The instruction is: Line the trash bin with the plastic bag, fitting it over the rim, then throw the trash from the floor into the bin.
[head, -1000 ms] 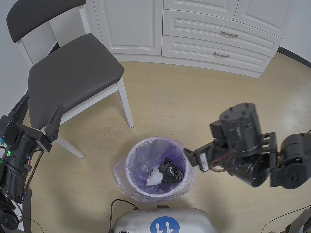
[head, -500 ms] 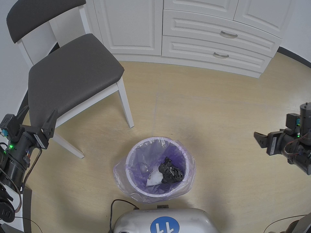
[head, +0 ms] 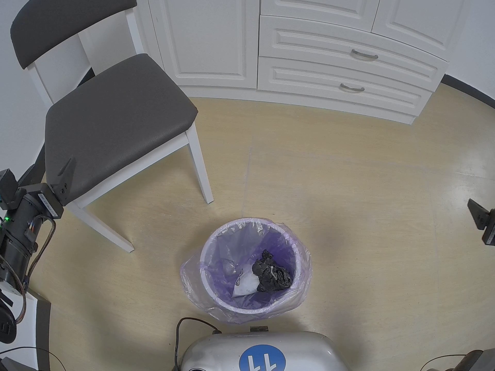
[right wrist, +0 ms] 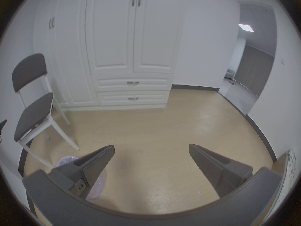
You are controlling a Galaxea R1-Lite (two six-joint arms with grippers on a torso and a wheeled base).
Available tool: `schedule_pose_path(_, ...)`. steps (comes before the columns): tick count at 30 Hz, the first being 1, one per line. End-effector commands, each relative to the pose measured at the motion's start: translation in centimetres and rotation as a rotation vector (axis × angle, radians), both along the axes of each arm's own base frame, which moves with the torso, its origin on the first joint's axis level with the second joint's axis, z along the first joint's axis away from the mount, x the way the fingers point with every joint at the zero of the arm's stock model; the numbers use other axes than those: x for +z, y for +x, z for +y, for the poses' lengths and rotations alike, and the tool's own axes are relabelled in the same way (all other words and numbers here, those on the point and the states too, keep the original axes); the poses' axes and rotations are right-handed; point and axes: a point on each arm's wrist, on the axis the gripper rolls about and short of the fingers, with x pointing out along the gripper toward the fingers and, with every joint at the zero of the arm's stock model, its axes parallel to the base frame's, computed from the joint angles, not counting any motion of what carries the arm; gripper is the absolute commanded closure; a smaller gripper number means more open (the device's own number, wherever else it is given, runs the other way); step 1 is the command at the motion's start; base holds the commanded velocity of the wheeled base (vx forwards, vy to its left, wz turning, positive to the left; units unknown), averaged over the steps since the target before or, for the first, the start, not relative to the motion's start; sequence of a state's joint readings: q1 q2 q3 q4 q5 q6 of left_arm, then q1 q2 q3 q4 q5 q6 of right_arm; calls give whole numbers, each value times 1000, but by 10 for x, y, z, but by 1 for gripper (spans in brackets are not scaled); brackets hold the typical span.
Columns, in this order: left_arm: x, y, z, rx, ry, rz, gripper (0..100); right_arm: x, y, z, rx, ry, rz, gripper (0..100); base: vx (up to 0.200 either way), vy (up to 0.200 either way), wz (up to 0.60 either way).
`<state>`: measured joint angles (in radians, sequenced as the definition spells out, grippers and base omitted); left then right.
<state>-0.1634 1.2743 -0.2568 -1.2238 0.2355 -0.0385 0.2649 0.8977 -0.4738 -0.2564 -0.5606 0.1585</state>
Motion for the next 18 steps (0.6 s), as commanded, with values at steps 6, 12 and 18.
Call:
schedule_pose_path(6, -19, -15, 4, -20, -98, 51, 0, -11, -70, -21, -73, 40, -222, 0, 0, 0, 0)
schedule_pose_path(12, -15, -45, 12, 1, -111, -22, 0, -29, -99, -27, -82, 60, -323, 0, 0, 0, 0)
schedule_pose_path(18, -11, -63, 17, 66, -123, -51, 0, -41, -125, -30, -118, 59, -417, 0, 0, 0, 0)
